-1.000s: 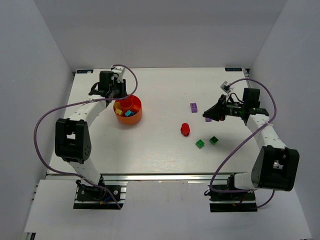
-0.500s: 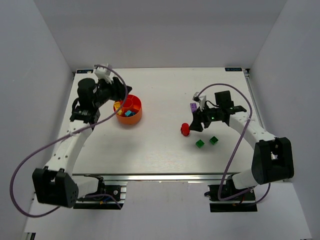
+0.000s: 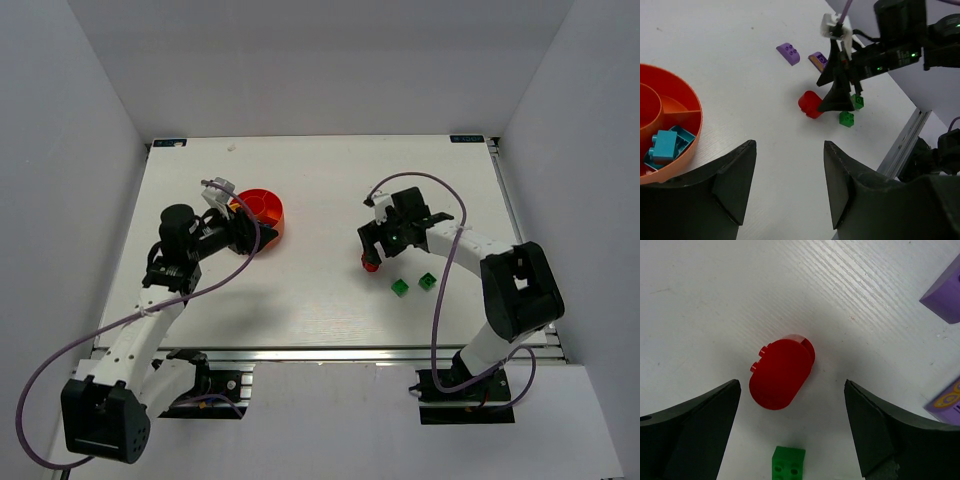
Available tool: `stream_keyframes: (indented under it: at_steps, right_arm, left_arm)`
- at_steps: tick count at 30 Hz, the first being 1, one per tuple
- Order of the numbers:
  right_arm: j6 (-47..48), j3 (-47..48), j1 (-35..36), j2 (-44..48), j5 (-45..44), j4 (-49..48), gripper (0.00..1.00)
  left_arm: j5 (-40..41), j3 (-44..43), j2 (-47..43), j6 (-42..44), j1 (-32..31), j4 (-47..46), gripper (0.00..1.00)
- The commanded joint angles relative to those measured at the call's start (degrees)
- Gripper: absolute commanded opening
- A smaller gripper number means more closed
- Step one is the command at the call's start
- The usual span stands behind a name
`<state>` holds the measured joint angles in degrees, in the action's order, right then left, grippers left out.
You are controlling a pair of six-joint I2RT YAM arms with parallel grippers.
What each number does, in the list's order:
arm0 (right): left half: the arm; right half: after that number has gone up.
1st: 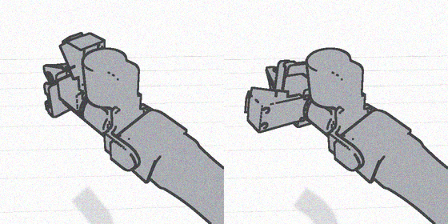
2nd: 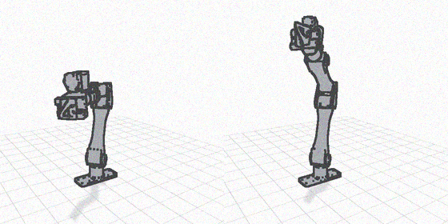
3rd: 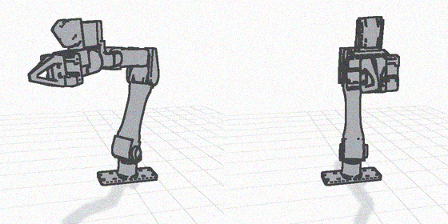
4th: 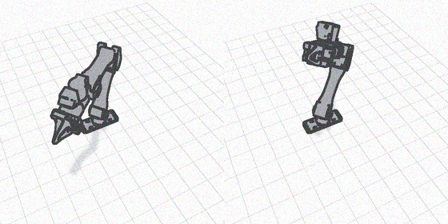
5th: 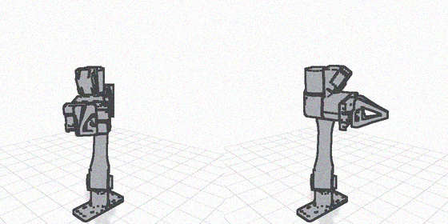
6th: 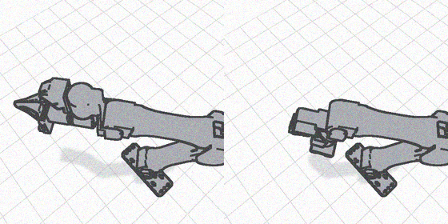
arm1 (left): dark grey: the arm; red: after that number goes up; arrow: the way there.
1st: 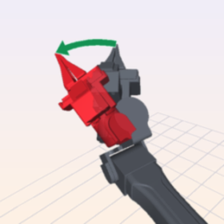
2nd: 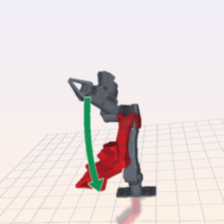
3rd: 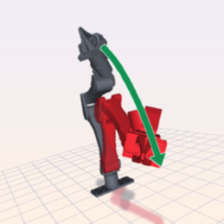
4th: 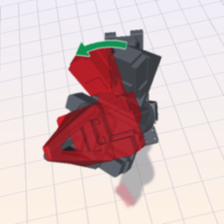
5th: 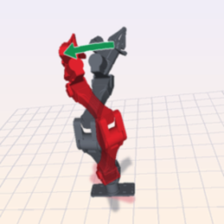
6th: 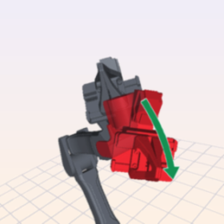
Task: Sort the legos into containers by color
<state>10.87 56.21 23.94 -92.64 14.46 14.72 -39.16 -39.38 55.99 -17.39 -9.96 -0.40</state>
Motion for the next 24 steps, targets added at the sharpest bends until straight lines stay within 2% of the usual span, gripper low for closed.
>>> stream_keyframes:
  at_steps: [1, 7, 11, 17, 23, 24]
  right_arm:
    - [-5.59, 1.63, 1.54, -1.49, -4.96, -4.61, 0.89]
    - [-7.97, 1.63, 2.86, -3.77, -4.87, -6.37, 0.89]
    - [-8.85, 2.07, 3.65, -5.44, -8.65, -6.46, 0.88]
    - [-8.76, 0.49, 4.35, -5.71, -9.19, -6.37, 0.78]
    - [-7.89, -0.22, 5.14, -5.71, -8.92, -6.46, 0.62]
    - [-7.89, -0.13, 5.23, -5.62, -8.83, -6.28, 0.56]
  left_arm:
    - [-1.19, -0.44, -3.16, 1.13, 0.02, -1.26, 0.66]
    - [-1.54, -0.26, -3.25, 0.69, 0.02, -1.53, 0.67]
    - [-2.41, 0.35, -2.55, -0.98, 0.02, -3.11, 0.68]
    - [-5.23, 2.46, 0.87, -8.53, -0.5, -10.65, 0.7]
    - [-6.55, 6.06, 3.07, -19.16, -1.03, -18.22, 0.71]
    - [-6.46, 6.06, 3.6, -20.31, -1.03, -19.27, 0.71]
